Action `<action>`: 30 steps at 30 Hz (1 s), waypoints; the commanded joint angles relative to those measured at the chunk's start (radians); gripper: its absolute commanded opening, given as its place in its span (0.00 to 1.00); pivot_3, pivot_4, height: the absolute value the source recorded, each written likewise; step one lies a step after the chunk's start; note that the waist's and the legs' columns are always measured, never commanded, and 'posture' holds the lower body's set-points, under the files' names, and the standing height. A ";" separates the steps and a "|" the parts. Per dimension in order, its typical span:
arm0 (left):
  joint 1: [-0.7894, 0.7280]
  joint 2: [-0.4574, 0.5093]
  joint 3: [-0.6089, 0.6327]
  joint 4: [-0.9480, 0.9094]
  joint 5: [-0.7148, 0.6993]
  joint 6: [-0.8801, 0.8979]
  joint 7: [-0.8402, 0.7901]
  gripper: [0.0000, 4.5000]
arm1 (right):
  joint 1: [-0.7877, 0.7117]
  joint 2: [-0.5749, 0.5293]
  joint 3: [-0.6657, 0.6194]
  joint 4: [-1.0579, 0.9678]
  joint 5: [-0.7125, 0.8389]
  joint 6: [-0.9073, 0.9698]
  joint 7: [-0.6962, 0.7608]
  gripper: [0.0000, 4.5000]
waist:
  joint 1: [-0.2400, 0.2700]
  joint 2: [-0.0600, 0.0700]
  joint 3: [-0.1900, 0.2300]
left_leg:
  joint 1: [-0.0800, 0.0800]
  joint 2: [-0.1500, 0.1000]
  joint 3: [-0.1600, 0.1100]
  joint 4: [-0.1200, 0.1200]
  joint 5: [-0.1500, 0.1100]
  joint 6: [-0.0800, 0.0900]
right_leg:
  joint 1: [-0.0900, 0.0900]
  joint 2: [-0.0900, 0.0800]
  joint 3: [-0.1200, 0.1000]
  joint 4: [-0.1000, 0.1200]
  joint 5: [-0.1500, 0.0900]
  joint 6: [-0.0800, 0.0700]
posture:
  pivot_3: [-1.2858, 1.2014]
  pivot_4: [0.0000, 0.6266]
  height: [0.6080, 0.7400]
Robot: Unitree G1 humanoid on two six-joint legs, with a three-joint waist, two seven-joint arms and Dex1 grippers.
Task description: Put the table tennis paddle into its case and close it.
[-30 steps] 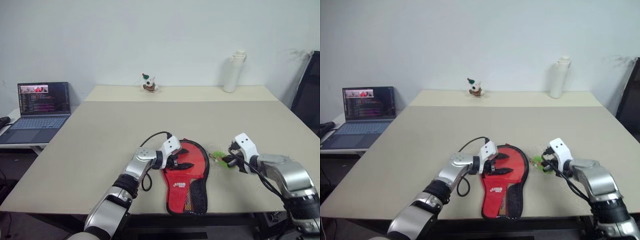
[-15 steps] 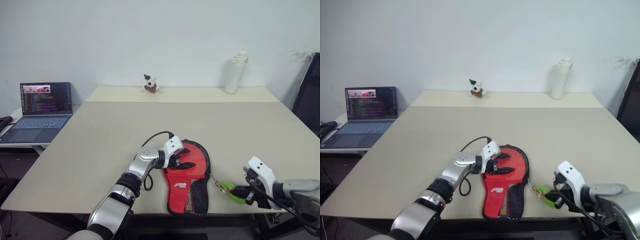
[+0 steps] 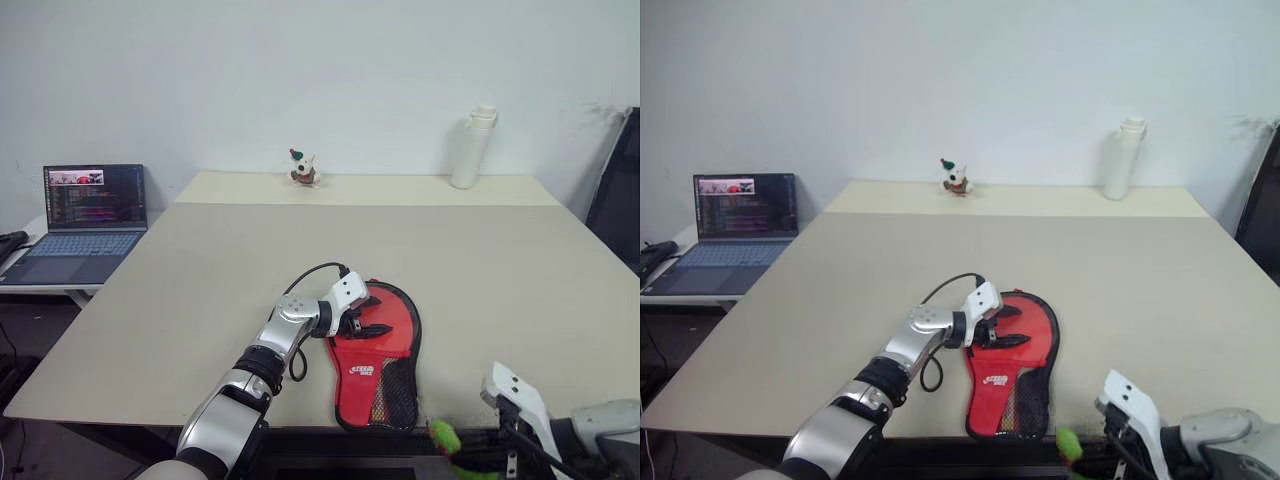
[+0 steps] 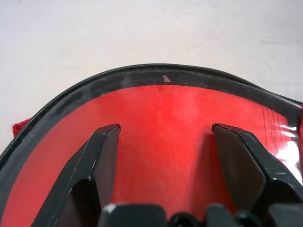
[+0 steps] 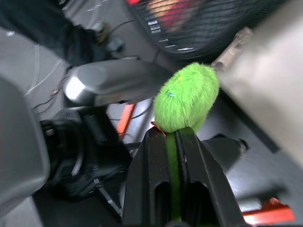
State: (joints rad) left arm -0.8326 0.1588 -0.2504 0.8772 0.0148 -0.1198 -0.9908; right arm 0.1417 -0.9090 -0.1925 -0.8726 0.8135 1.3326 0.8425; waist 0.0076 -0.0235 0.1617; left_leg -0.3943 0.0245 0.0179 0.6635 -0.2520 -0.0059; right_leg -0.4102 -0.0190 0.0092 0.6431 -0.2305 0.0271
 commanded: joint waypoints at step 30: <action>0.077 0.056 0.033 -0.194 -0.055 0.069 -0.053 0.75 | -0.262 0.052 0.015 0.234 0.050 -0.354 -0.099 0.64 | -0.009 -0.003 0.002 | -0.003 0.000 -0.005 -0.001 0.000 0.000 | -0.001 0.000 -0.003 -0.001 0.000 0.000 | 0.52 0.24 1.00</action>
State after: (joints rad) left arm -0.7775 0.1874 -0.2340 0.7587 -0.0107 -0.0818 -1.0080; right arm -0.0936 -0.8623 -0.1820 -0.6734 0.9141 1.0702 0.7164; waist -0.0019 -0.0269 0.1642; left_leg -0.3983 0.0248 0.0127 0.6622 -0.2520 -0.0059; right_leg -0.4127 -0.0186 0.0064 0.6418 -0.2304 0.0274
